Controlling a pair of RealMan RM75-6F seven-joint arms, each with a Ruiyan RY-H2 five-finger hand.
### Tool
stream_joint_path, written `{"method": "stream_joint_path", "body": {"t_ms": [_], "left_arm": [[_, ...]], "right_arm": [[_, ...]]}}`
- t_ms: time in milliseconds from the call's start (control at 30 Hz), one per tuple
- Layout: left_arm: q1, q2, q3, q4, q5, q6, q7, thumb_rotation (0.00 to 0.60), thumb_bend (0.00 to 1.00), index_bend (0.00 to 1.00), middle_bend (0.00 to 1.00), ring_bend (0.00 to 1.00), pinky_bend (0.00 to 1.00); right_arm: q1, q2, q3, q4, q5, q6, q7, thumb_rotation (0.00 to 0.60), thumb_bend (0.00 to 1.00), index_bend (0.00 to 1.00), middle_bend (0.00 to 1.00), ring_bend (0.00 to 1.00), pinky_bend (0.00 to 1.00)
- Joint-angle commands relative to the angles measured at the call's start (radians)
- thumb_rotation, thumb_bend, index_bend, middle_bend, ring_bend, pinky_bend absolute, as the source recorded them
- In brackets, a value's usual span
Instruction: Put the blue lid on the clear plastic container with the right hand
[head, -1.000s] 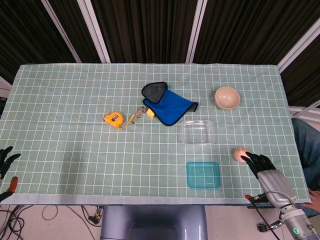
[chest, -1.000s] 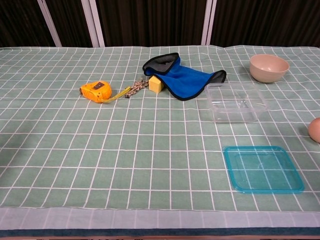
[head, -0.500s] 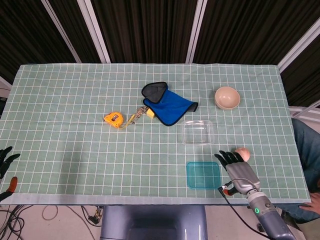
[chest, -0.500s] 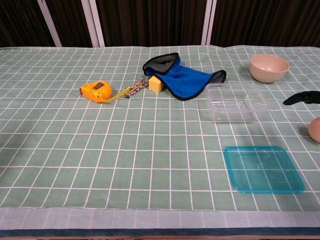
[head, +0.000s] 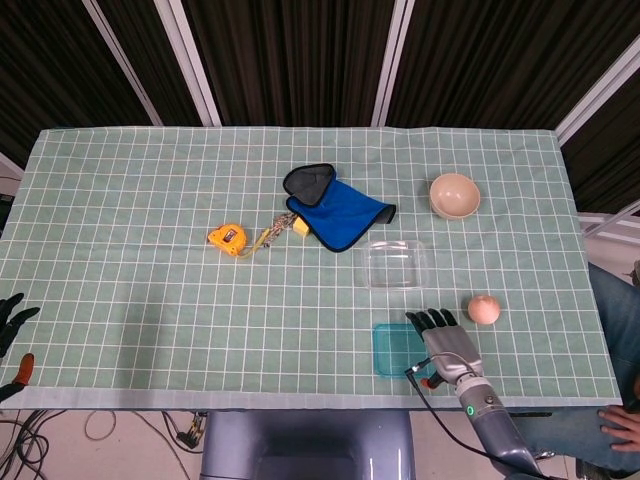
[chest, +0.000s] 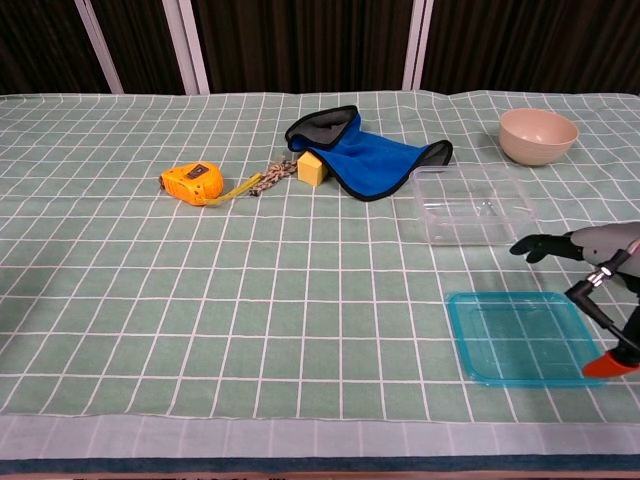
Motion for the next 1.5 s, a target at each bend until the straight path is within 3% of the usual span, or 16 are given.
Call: {"method": "stream_joint_path", "body": {"t_ms": [33,733,1500], "left_arm": [[0.0,0.0,0.0,-0.001,-0.001,0.001,-0.001,0.6,0.52,0.14,0.0,0.0,0.0],[0.0,0.002,0.0,-0.007,-0.008,-0.007,0.002,0.6,0.52,0.14,0.0,0.0,0.0],[-0.001,0.005,0.0,-0.008,-0.009,-0.009,-0.005,0.6,0.52,0.14,0.0,0.0,0.0]], "right_arm": [[0.006,-0.021,-0.007,0.018,0.009,0.011,0.0,0.6,0.14,0.04,0.14,0.0,0.0],[0.001,-0.102,-0.04,0.095,-0.028,0.048,0.057,0.6,0.14,0.04,0.14,0.0,0.0],[0.016,-0.182,-0.039,0.103,0.004,0.111,-0.006,0.6,0.14,0.04,0.15,0.0,0.0]]}}
